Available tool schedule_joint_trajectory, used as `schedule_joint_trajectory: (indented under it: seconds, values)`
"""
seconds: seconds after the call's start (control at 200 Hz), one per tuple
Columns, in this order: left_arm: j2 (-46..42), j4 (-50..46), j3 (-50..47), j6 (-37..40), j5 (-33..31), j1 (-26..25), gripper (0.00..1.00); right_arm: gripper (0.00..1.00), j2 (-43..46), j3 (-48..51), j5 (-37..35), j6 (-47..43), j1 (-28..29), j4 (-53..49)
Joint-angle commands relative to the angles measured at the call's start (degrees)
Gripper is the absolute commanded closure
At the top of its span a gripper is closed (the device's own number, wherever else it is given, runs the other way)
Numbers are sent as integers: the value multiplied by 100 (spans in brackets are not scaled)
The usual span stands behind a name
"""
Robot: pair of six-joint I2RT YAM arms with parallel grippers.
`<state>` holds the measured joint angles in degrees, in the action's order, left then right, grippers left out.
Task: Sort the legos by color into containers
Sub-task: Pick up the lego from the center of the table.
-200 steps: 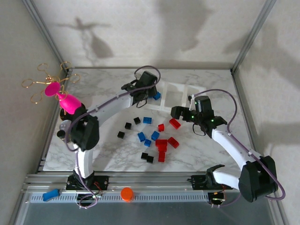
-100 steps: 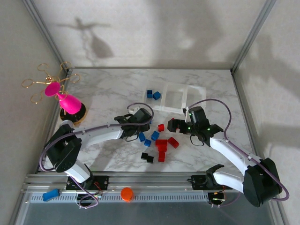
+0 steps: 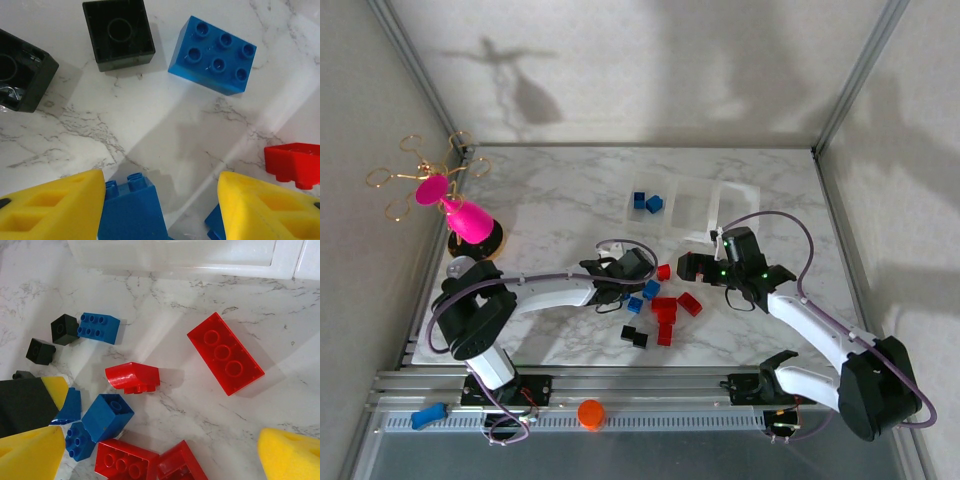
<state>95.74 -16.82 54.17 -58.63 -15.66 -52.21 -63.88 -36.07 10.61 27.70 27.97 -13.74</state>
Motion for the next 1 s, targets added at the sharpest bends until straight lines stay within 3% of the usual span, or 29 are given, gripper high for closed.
schedule_joint_trajectory:
  seconds: [0.0, 0.38, 0.991]
  values:
    - [169, -6, -171, -307, -170, -49, 40, 1, -62, 80, 67, -15, 32, 172]
    - [94, -214, -57, -290, -363, -165, 42, 1, -159, 47, 60, -19, 33, 224]
    - [280, -182, -100, -162, -51, -299, 34, 1, -195, -21, 49, -15, 32, 200]
